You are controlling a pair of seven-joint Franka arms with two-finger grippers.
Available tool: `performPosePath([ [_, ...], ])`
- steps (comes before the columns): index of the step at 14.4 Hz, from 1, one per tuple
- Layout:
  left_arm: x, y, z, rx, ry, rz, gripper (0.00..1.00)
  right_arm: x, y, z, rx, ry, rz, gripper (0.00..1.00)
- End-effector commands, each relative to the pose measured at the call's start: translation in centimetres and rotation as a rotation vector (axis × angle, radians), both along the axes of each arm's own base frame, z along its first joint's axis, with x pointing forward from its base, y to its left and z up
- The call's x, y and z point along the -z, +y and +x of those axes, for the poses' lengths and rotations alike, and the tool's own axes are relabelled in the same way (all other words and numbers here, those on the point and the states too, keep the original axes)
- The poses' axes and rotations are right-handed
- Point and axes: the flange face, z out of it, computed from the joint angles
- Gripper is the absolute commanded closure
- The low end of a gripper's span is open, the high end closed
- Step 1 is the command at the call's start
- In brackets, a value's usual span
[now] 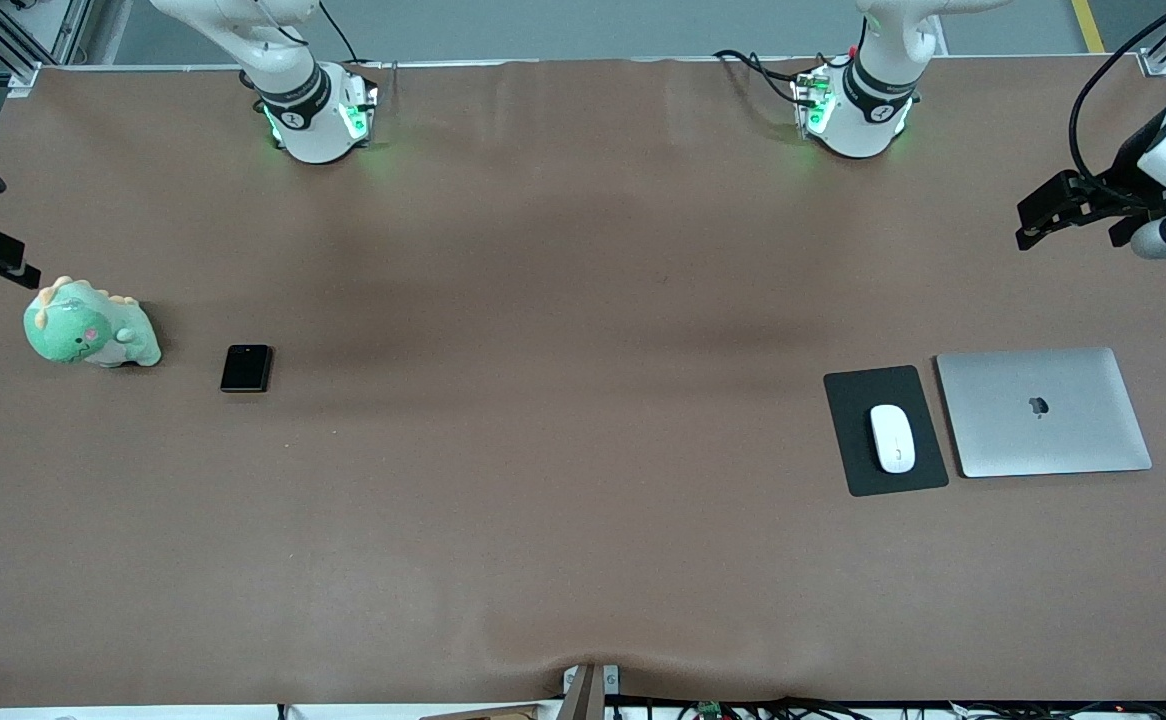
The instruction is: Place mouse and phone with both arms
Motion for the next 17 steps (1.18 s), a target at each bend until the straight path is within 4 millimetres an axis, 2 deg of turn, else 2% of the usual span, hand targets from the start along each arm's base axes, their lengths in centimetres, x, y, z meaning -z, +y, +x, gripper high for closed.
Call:
performPosePath([
  [1,-0.6,0.1,-0.6,0.023,-0.003,-0.012,0.00,-0.8,0.1,-2.4,-0.002,-0.019,-0.029,0.00],
  [6,-1.0,0.5,-0.2,0.024,-0.014,-0.013,0.00,-0.5,-0.2,-3.5,0.001,-0.025,-0.033,0.00],
  [11,-1.3,0.7,0.7,0.016,-0.023,-0.020,0.00,-0.4,1.4,-3.3,-0.030,-0.021,-0.033,0.00],
  [14,-1.1,0.3,0.7,0.014,-0.018,-0.020,0.00,-0.3,0.9,-3.5,-0.019,-0.007,-0.031,0.00],
  [17,-0.9,0.4,0.7,0.011,-0.011,-0.020,0.00,-0.2,1.1,-3.6,-0.024,0.007,-0.029,0.00],
])
